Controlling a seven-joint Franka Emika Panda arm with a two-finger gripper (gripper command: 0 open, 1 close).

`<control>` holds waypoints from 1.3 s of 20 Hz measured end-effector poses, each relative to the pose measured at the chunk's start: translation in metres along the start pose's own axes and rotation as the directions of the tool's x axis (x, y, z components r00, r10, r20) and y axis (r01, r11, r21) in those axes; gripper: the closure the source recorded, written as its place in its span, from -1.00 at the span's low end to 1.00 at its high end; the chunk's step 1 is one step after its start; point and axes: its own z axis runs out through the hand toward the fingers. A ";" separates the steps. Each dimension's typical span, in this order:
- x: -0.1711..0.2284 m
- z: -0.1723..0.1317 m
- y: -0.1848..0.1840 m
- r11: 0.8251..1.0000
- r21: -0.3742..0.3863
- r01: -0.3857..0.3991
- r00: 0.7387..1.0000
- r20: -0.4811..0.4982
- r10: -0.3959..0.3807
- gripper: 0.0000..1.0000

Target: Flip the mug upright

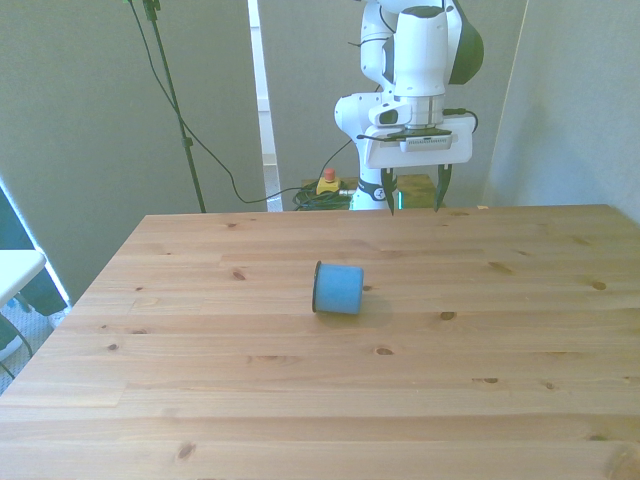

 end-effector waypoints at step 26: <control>0.290 0.010 0.093 0.942 0.287 -0.174 0.957 0.274 0.093 -1.00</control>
